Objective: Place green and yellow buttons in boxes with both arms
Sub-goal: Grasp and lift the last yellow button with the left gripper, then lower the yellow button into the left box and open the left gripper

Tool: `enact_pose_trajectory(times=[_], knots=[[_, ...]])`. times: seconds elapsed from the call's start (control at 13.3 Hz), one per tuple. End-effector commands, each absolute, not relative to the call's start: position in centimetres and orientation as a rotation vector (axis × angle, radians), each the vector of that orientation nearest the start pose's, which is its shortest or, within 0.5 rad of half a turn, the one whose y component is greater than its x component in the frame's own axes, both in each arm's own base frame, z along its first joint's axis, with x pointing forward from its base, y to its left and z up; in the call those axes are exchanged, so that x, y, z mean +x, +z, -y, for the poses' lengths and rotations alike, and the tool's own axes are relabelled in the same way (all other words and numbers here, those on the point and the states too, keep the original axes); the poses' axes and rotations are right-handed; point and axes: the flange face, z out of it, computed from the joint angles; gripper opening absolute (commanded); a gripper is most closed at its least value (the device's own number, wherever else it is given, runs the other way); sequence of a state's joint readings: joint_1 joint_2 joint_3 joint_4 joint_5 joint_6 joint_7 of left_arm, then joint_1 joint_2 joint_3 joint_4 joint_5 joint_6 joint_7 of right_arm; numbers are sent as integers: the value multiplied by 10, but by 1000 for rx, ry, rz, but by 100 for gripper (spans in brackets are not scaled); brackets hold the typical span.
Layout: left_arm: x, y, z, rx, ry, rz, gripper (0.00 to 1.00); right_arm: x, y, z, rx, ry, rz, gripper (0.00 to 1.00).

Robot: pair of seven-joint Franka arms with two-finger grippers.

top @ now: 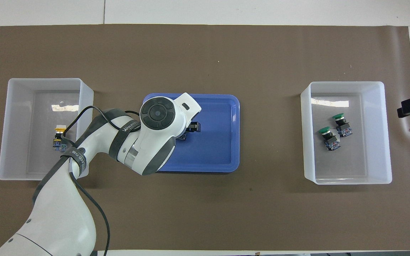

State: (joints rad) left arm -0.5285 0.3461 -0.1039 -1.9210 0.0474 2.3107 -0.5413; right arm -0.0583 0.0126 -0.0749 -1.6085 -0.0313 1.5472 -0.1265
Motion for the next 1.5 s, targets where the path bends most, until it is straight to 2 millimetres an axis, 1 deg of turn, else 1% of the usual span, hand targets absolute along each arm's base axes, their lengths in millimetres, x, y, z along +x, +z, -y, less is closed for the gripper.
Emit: enact_pose_trajectory(times=[0.0, 0.08, 0.23, 0.3, 0.38, 0.45, 0.53, 0.75, 0.83, 0.9, 0.98, 1.05, 1.13, 1.2, 1.28, 1.35, 1.43], knots=[[501, 308, 364, -3155, -117, -177, 98, 548, 601, 81, -3163, 107, -67, 100], [501, 308, 364, -3155, -117, -177, 94, 548, 601, 80, -3150, 107, -115, 100], [499, 306, 364, -3153, -113, -180, 79, 547, 601, 79, -3146, 115, -121, 100], [498, 304, 363, -3151, -107, -180, 65, 549, 599, 80, -3149, 116, -116, 100], [497, 303, 363, -3149, -102, -180, 45, 550, 599, 78, -3154, 115, -111, 100], [497, 304, 364, -3151, -104, -180, 16, 549, 601, 75, -3155, 112, -101, 100], [497, 304, 364, -3154, -107, -164, 0, 548, 600, 79, -3150, 109, -108, 100], [501, 309, 363, -3159, -118, -146, 0, 547, 598, 90, -3148, 89, -72, 100], [503, 320, 360, -3162, -126, -132, 0, 547, 598, 91, -3147, 94, -72, 100], [504, 345, 353, -3170, -149, -111, 0, 545, 593, 94, -3145, 108, -69, 100], [510, 376, 335, -3160, -149, -70, 0, 541, 592, 96, -3144, 106, -76, 100], [521, 415, 307, -3150, -136, 0, 0, 541, 592, 93, -3145, 109, -79, 100], [529, 442, 281, -3143, -93, 29, 0, 541, 591, 93, -3145, 109, -78, 100], [538, 468, 248, -3158, -47, -10, 0, 541, 592, 95, -3145, 106, -79, 100], [542, 483, 210, -3170, 0, -88, 0, 542, 594, 93, -3145, 111, -74, 100], [548, 490, 167, -3165, 25, -162, 0, 542, 595, 91, -3145, 116, -69, 100], [555, 489, 127, -3159, 52, -230, 0, 541, 594, 91, -3143, 123, -67, 100]])
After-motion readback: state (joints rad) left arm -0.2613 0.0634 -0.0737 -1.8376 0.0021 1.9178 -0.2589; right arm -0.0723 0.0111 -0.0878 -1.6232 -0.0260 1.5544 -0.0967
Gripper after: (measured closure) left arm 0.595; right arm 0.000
